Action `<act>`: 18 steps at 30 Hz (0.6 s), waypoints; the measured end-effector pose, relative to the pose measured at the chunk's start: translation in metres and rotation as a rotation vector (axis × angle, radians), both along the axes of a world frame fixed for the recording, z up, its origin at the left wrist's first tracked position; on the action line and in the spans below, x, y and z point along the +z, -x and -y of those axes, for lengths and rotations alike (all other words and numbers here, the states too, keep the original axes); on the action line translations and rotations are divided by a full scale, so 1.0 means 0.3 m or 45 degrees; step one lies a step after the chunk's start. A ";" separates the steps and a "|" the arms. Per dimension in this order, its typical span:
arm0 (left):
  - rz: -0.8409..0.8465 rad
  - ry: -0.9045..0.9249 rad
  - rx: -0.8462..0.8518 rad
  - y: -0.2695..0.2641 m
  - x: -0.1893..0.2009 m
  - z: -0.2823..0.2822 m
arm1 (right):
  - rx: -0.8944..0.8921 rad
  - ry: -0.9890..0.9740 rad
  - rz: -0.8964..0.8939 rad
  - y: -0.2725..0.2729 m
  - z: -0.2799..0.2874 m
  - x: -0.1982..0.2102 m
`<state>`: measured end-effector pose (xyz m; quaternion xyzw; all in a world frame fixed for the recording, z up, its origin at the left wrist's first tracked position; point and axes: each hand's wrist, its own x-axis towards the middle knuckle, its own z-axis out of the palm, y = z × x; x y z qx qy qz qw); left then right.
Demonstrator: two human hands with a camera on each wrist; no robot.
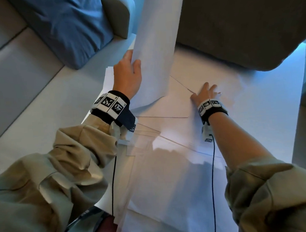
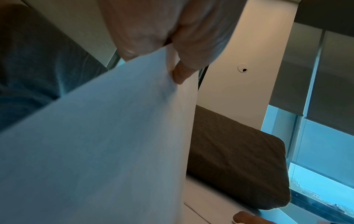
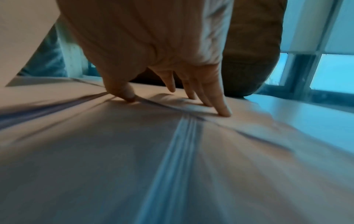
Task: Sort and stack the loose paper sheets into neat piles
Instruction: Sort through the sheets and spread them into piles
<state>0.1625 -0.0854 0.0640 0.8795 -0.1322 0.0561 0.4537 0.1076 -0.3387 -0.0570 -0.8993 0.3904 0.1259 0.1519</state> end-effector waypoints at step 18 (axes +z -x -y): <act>-0.067 -0.005 0.161 -0.049 -0.053 -0.113 | 0.242 0.100 -0.365 0.079 0.105 0.000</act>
